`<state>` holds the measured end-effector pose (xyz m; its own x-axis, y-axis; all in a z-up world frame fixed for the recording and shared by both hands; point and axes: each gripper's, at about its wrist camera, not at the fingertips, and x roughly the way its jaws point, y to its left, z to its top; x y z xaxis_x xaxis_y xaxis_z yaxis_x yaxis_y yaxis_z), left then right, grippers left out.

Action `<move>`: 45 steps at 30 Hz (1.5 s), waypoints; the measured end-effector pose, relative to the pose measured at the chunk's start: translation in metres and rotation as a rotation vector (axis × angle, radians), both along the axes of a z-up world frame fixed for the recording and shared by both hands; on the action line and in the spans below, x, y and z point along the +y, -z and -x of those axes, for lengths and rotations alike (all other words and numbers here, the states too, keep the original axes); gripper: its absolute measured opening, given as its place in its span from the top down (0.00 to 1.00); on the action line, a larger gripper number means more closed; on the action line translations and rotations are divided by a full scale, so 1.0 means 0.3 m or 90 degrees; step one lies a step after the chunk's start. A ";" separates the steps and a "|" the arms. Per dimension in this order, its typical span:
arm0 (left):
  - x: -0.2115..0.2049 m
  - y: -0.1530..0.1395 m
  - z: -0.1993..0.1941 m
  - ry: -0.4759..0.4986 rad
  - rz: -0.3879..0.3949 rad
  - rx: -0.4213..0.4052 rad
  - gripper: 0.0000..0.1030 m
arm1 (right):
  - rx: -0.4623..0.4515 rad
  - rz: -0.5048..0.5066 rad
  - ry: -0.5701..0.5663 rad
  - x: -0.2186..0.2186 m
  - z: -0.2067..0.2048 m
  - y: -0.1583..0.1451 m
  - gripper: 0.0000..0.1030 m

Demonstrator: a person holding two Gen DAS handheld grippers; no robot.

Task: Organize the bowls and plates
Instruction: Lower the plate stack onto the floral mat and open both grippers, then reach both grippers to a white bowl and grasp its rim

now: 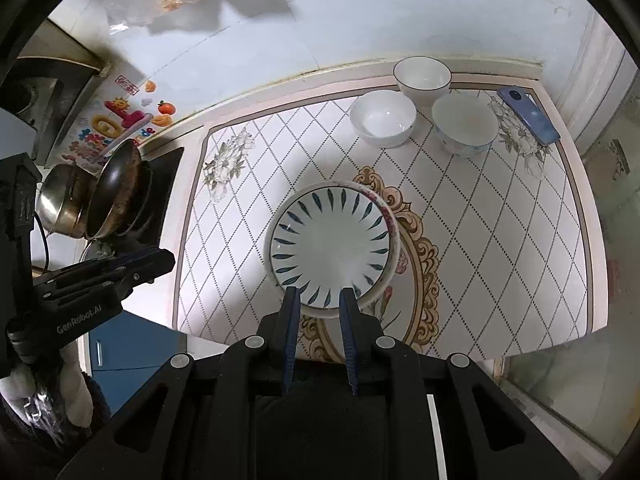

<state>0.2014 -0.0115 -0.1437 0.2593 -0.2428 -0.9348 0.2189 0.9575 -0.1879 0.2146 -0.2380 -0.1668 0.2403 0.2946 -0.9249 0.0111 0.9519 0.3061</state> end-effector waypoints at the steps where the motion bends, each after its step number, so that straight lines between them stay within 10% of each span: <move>1: 0.002 -0.004 0.008 0.002 0.001 -0.001 0.84 | 0.000 0.000 0.001 0.004 0.007 -0.004 0.78; 7: 0.007 -0.004 0.025 0.012 0.019 0.002 0.84 | -0.001 0.004 0.006 0.030 0.040 -0.018 0.78; 12: 0.003 0.022 -0.028 0.003 0.039 -0.004 0.75 | 0.009 -0.005 0.025 0.024 0.021 -0.005 0.41; 22: -0.089 0.195 -0.373 -0.081 0.041 0.005 0.74 | -0.036 -0.035 0.116 -0.161 -0.281 0.124 0.41; 37: -0.364 0.599 -0.928 -0.108 0.041 0.146 0.74 | 0.126 -0.184 0.213 -0.457 -0.853 0.709 0.42; 45: -0.412 0.689 -0.992 -0.079 0.014 0.158 0.75 | 0.143 -0.180 0.203 -0.420 -0.956 0.848 0.74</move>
<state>0.4989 -0.1351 -0.3503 0.0516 -0.2444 -0.9683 0.0442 0.9692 -0.2423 0.5013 -0.3639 -0.4211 0.1629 0.4868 -0.8582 0.3845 0.7697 0.5096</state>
